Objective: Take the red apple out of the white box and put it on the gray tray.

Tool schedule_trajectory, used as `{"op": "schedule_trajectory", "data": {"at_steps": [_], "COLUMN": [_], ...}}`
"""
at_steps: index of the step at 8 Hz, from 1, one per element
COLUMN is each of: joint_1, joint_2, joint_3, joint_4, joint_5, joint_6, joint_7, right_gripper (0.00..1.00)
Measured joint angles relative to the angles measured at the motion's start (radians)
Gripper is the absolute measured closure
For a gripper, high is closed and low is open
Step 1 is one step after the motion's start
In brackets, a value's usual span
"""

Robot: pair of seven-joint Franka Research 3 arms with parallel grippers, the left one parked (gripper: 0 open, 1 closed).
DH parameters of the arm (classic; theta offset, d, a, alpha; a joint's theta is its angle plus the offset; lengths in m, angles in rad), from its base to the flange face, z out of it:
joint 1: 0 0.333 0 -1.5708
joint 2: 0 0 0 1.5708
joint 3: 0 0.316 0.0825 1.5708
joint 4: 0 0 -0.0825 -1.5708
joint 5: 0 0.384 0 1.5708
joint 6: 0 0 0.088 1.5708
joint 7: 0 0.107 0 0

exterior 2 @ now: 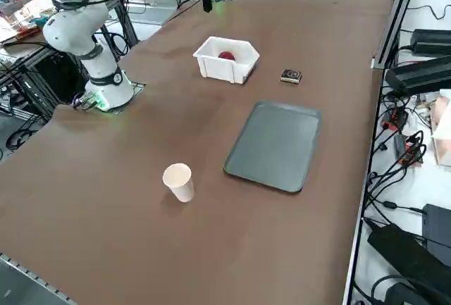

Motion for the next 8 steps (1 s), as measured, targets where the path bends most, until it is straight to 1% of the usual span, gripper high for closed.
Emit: {"op": "schedule_trajectory", "data": {"at_steps": [2, 3, 4, 6, 8], "joint_1": [0.077, 0.109, 0.133, 0.153, 0.195], "joint_2": [0.003, 0.001, -0.002, -0.016, -0.025], "joint_3": [0.002, 0.002, 0.003, 0.002, 0.002], "joint_4": [-0.102, -0.16, -0.218, -0.317, -0.406], "joint_5": [0.006, 0.019, 0.043, 0.122, 0.146], "joint_6": [0.104, 0.158, 0.206, 0.317, 0.456], "joint_7": [0.318, 0.45, 0.554, 0.729, 0.946], "right_gripper": [0.0, 0.0, 0.01, 0.01, 0.01]}}
